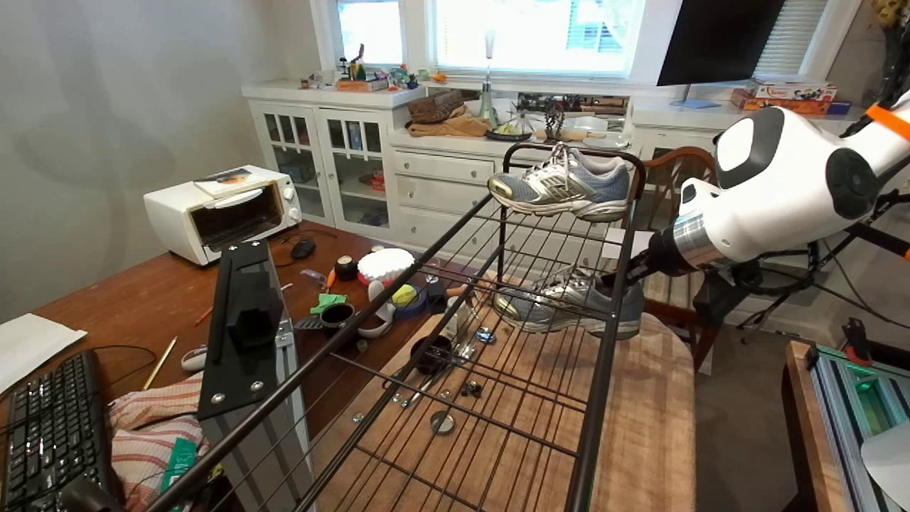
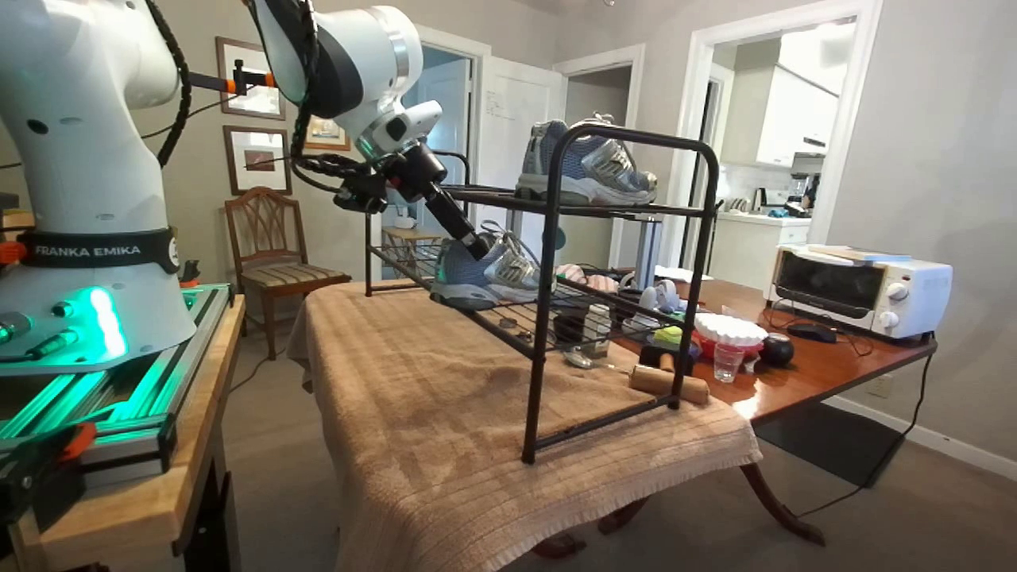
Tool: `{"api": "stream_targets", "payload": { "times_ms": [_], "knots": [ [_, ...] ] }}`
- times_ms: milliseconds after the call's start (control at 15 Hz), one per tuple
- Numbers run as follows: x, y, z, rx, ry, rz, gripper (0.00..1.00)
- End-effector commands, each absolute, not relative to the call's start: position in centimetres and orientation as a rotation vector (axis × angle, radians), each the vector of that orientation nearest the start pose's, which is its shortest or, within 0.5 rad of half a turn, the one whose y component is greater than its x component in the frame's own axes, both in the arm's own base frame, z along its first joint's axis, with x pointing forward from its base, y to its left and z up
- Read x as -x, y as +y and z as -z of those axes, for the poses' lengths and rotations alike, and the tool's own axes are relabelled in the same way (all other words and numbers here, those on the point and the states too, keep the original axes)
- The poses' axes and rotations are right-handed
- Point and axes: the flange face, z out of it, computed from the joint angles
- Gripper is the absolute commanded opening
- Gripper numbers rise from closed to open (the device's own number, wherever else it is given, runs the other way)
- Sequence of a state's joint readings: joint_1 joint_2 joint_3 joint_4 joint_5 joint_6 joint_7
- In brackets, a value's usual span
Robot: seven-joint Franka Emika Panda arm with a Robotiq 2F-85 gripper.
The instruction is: Put the shoe on the left on the middle rack
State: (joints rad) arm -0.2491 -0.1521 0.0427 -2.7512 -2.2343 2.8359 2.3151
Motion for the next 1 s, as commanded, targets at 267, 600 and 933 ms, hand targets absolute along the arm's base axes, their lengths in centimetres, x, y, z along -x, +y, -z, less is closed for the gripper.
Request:
{"api": "stream_targets", "payload": {
  "times_ms": [267, 600, 933],
  "knots": [
    [-34.9, -2.2, -24.7, 3.171, 0.534, 1.293, 0.64],
    [-35.4, -0.9, -24.9, 3.191, 0.460, 1.342, 0.66],
    [-35.6, 0.0, -25.0, 3.207, 0.428, 1.364, 0.66]
  ]
}}
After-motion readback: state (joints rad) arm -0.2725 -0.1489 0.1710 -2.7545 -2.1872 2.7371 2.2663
